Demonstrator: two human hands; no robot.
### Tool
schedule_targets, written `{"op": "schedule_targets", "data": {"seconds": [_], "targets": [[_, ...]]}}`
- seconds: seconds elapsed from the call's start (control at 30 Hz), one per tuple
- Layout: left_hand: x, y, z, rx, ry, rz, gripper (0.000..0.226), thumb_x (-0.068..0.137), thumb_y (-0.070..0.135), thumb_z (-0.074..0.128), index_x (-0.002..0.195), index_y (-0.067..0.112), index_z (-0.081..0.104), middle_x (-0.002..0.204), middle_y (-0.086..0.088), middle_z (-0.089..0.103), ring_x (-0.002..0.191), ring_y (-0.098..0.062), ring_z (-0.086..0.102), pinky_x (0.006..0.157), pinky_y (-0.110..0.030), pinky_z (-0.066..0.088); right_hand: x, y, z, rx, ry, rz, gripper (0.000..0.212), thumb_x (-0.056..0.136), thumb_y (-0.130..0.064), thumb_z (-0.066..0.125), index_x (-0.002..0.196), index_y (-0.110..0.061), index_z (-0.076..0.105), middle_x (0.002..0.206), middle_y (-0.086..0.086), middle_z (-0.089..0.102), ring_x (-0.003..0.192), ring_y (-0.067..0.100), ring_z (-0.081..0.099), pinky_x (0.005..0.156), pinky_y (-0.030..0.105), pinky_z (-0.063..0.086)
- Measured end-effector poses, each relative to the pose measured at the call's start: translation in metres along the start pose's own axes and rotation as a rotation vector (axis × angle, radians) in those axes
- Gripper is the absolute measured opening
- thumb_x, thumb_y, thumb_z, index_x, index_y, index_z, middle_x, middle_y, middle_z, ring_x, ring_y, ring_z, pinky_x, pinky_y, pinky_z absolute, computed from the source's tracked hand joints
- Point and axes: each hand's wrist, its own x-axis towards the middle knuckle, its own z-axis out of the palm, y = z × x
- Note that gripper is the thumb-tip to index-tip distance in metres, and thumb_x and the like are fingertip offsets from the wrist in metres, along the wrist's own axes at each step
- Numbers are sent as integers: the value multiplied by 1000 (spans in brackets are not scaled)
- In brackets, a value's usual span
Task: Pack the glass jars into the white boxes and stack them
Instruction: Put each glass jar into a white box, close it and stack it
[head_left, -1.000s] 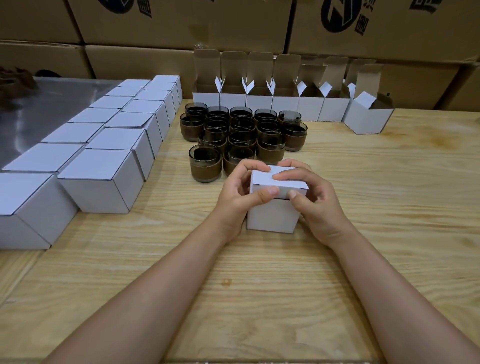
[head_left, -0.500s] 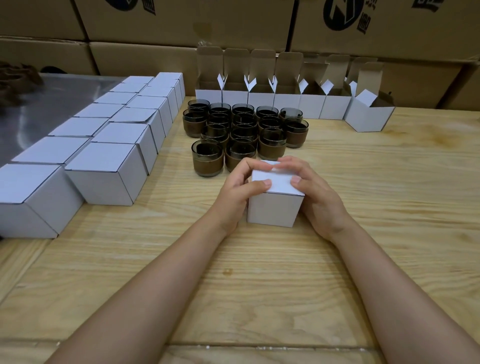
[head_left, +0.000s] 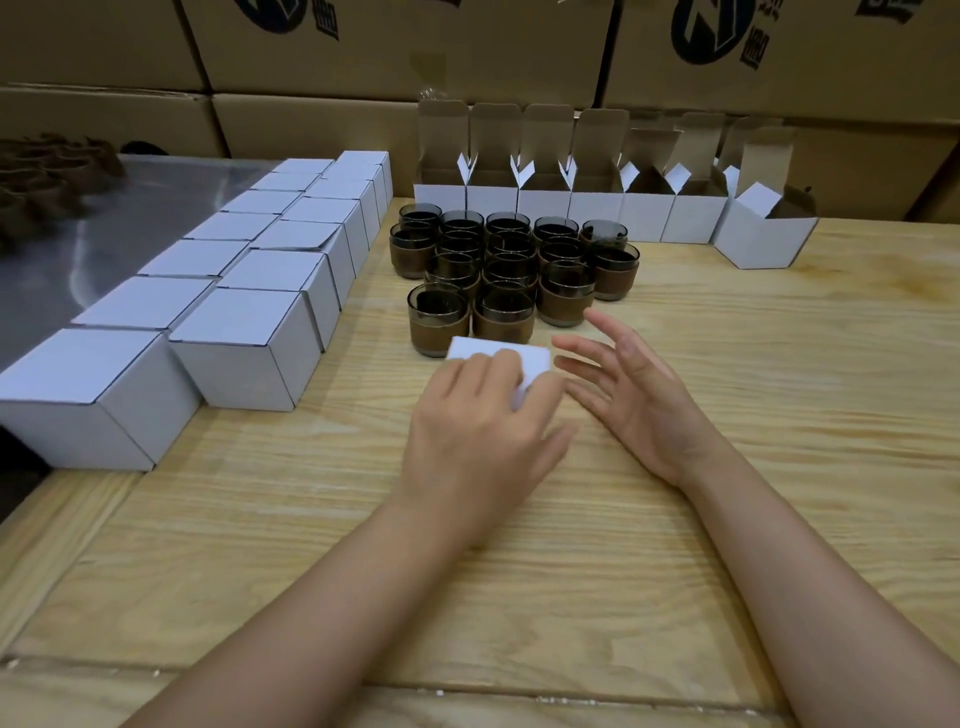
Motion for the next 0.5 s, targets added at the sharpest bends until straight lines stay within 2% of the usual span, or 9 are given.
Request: {"op": "schedule_targets", "data": {"seconds": [0.07, 0.13, 0.27, 0.5], "targets": [[-11, -19, -12, 100, 38, -7, 22, 75, 21, 68, 65, 11, 52, 63, -8, 49, 54, -27, 47, 54, -35, 36, 2, 2, -2, 4, 3, 8, 49, 84, -37, 52, 132, -23, 48, 124, 9, 63, 119, 26, 57, 106, 41, 42], [-25, -40, -24, 191, 41, -16, 20, 76, 16, 64, 64, 11, 48, 62, -9, 47, 54, -28, 47, 53, -36, 33, 3, 2, -3, 1, -7, 11, 47, 86, -34, 50, 131, -21, 50, 123, 11, 64, 119, 29, 58, 102, 38, 46], [-53, -81, -49, 317, 39, -27, 22, 80, 14, 61, 63, 9, 48, 60, -10, 47, 51, -29, 48, 49, -37, 35, 3, 1, -3, 7, -15, 16, 48, 84, -30, 51, 131, -17, 51, 123, 13, 64, 115, 29, 60, 99, 35, 49], [-84, -126, -66, 445, 48, -56, 22, 86, 15, 58, 67, 8, 50, 63, -10, 53, 54, -31, 54, 49, -37, 36, 3, 1, -2, 17, -25, 28, 51, 82, -28, 52, 131, -13, 51, 121, 14, 64, 113, 30, 61, 95, 34, 51]]}}
